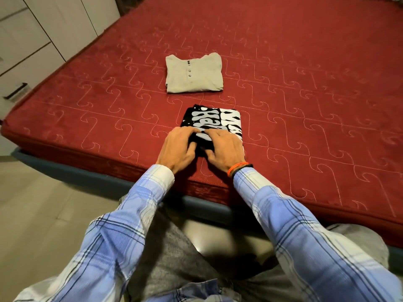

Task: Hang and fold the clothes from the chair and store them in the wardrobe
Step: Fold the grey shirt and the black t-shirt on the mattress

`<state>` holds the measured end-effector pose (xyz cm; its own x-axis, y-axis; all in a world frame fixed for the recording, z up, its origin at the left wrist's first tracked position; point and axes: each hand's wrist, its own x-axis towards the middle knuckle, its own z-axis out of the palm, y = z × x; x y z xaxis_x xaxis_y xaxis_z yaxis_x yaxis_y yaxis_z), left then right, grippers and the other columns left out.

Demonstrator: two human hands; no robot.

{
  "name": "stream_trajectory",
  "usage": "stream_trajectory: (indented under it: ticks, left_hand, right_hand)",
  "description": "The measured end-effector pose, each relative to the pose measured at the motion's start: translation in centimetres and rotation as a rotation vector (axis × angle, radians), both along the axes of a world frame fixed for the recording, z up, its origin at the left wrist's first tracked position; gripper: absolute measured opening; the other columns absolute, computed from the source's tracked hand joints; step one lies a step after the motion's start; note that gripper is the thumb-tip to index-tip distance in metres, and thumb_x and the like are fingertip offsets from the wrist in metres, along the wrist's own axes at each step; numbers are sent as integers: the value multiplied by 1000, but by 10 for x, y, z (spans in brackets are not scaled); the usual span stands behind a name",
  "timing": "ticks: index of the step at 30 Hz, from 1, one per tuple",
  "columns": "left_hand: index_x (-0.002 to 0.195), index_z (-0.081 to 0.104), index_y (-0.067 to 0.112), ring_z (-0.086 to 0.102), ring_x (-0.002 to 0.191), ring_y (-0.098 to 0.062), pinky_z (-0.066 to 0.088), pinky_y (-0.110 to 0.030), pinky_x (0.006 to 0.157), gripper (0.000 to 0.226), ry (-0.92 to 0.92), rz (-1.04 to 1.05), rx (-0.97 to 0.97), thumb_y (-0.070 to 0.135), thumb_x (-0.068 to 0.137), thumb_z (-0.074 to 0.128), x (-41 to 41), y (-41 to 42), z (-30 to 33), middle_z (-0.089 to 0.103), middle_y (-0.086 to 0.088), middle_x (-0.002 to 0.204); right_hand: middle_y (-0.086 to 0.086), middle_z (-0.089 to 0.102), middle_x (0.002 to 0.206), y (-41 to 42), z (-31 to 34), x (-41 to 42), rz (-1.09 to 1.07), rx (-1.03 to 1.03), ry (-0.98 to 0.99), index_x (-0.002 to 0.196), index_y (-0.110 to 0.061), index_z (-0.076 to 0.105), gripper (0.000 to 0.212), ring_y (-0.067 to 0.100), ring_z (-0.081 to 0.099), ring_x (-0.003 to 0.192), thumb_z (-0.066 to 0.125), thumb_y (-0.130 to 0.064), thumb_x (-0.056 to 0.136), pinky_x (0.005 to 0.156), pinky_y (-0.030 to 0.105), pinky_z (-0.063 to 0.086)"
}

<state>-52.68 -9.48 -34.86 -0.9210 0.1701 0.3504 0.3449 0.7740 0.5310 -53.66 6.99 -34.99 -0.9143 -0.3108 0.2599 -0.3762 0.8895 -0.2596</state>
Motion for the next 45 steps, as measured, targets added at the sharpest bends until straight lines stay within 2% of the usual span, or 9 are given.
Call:
stream_trajectory:
  ticks: [6,11,17,21,24,31,36,41,45]
  left_hand:
    - [132,49,10,50,118,-24,39,-38,103,62,-20,263,220,16,78,77,-5,0,-3,56,-8,130]
    - [146,25,4,46,129,-22,36,-35,111,87,-366,464,683,34,82,76,-25,3,3,42,-12,146]
    - [129,54,8,59,109,-15,43,-35,104,78,-426,510,921,68,80,62,-49,2,19,63,5,113]
    - [70,65,16,62,73,-19,49,-33,74,64,-501,516,836,80,69,57,-51,-4,3,70,5,78]
    - [61,49,22,48,62,-18,41,-31,63,50,-633,467,852,66,82,59,-40,3,-4,51,-2,63]
    - [84,68,10,67,77,-18,53,-29,66,16,-674,306,813,10,77,81,-27,6,-11,70,-4,83]
    - [82,67,13,67,84,-24,54,-35,79,10,-638,474,882,11,81,77,-44,11,-16,71,-11,87]
    - [100,62,12,68,93,-23,56,-37,90,23,-453,512,1020,0,83,72,-70,31,-2,69,-11,99]
    - [109,61,14,66,102,-22,51,-33,95,32,-454,602,671,14,80,77,-70,37,-15,70,-7,107]
  right_hand:
    - [7,73,99,4,21,-11,-147,-252,-99,123,-30,65,52,33,65,95,59,-15,74,85,38,51]
    - [-14,51,59,31,46,-23,-148,-765,-188,72,-19,66,13,3,45,52,69,-16,84,54,23,37]
    - [9,74,88,76,58,-40,-340,-1425,-621,93,-3,72,17,21,71,80,72,-19,87,77,31,59]
    - [14,67,116,106,13,-46,-613,-759,-736,118,-1,62,64,30,65,104,77,-45,75,93,39,53]
    - [16,59,126,107,-4,-29,-638,-317,-488,128,-5,51,61,35,55,118,73,-39,82,98,39,45]
    - [13,51,127,91,-8,-18,-457,-135,-67,127,-8,53,48,31,46,116,66,-34,88,96,41,41]
    - [12,58,120,76,-20,-13,-314,-140,-51,121,-7,57,41,30,53,108,54,-39,96,92,41,44]
    - [18,32,154,75,-43,-6,-385,-151,-157,145,-3,37,67,33,30,141,44,-51,98,114,46,25]
    - [15,17,161,78,-49,-7,-382,-160,-207,151,-3,25,74,28,15,149,38,-54,98,121,43,14]
